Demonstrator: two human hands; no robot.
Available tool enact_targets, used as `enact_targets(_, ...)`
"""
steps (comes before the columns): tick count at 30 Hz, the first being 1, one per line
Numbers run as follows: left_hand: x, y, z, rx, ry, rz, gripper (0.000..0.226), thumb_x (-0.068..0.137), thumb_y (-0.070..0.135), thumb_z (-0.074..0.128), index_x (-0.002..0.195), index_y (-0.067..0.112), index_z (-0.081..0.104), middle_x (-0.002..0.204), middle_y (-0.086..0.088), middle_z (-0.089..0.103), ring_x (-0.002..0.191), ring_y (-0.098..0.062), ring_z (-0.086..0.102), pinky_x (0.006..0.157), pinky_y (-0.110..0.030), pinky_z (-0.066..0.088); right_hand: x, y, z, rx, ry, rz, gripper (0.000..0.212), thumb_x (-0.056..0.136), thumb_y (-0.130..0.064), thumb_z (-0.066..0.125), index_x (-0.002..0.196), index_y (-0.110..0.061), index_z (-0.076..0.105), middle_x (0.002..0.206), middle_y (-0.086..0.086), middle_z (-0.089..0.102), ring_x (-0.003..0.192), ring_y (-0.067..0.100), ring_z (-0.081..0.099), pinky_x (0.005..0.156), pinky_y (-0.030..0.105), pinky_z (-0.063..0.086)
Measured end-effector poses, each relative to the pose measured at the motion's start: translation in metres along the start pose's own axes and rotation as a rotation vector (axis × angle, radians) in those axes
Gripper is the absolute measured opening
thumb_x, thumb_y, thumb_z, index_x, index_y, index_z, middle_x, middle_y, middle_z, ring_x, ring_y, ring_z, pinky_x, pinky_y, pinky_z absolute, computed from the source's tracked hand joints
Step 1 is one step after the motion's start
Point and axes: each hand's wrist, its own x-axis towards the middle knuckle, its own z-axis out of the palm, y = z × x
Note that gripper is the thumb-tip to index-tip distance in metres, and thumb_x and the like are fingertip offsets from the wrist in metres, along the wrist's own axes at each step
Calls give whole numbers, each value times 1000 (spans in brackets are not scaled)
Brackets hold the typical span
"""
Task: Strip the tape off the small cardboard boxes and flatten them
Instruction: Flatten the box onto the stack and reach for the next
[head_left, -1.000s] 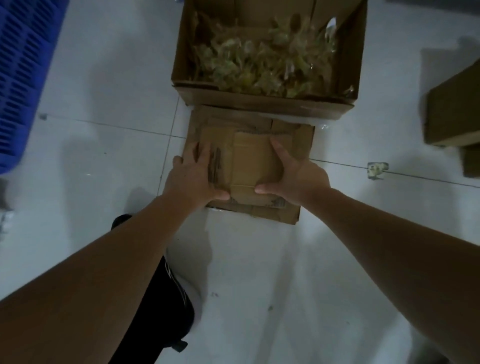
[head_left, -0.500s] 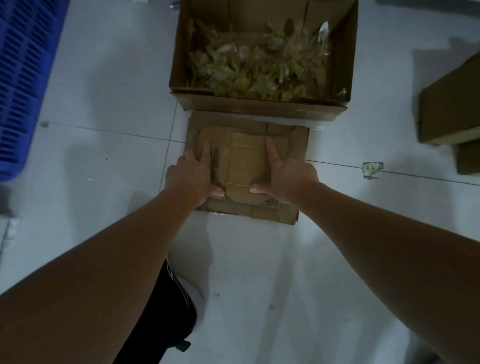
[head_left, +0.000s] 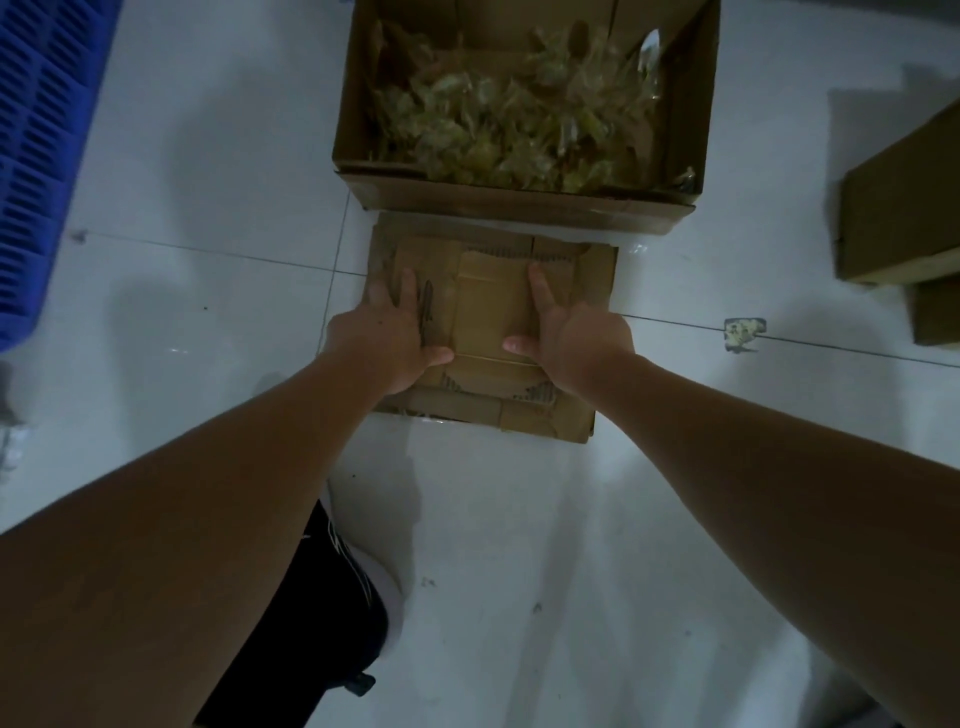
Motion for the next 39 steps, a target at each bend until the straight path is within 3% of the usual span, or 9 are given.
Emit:
enact_targets(4, 3, -4, 1, -14, -12, 19, 117, 86, 84, 48, 163, 25, -18, 171, -17, 2, 144, -41, 42, 104, -54, 48, -2, 1, 1, 24, 22, -9, 95, 96, -72, 39, 159, -31, -19, 80, 6, 51, 63, 22, 49, 61, 35, 44)
enact_targets(18, 4, -3, -4, -4, -41, -2, 120, 84, 87, 49, 163, 26, -17, 171, -16, 5, 144, -40, 43, 105, -53, 48, -3, 5, 2, 75, 50, -13, 96, 92, -75, 43, 159, -36, -15, 81, 4, 52, 68, 23, 54, 63, 35, 48)
enact_targets(22, -10, 7, -4, -112, -78, -55, 116, 90, 77, 53, 160, 29, -25, 172, -17, -8, 150, -42, 31, 113, -58, 38, -13, 3, -4, 55, 44, -16, 96, 93, -75, 41, 159, -34, -14, 83, 4, 57, 74, 25, 62, 69, 38, 55)
enact_targets(27, -39, 30, -22, -100, -21, -102, 108, 97, 67, 50, 162, 16, -19, 171, -16, -12, 157, -44, 5, 122, -55, 23, -40, 14, -15, -34, 124, -135, 80, 104, -52, 43, 160, -28, -10, 72, 1, 55, 62, 18, 53, 60, 33, 46)
enact_targets(31, -71, 38, -52, -16, 103, -31, 87, 104, 50, 39, 164, 8, -9, 172, -16, -6, 159, -34, -1, 126, -51, 18, -70, 50, -36, 4, 147, -150, 57, 106, -45, 37, 155, -23, 19, 70, -2, 43, 69, 23, 56, 62, 34, 45)
enact_targets(33, -87, 44, -70, 11, 92, 25, 83, 104, 48, 40, 165, 10, -3, 172, -16, -2, 159, -34, 1, 127, -49, 16, -92, 80, -48, -14, 167, -126, 46, 106, -44, 38, 146, -21, 34, 80, 2, 56, 77, 28, 62, 65, 35, 48)
enact_targets(35, -99, 57, -85, 68, 82, 77, 78, 105, 48, 39, 165, 11, 4, 172, -17, 5, 158, -35, 8, 126, -49, 18, -114, 117, -61, 3, 167, -82, 46, 106, -46, 37, 144, -22, 39, 105, 9, 67, 94, 32, 66, 76, 40, 51)
enact_targets(39, -115, 119, -103, 79, 144, 191, 70, 106, 51, 39, 163, 14, 21, 169, -15, 20, 154, -35, 23, 125, -51, 22, -157, 195, -83, 96, 155, 30, 49, 104, -42, 40, 149, -21, 40, 137, 9, 56, 120, 32, 58, 96, 43, 50)
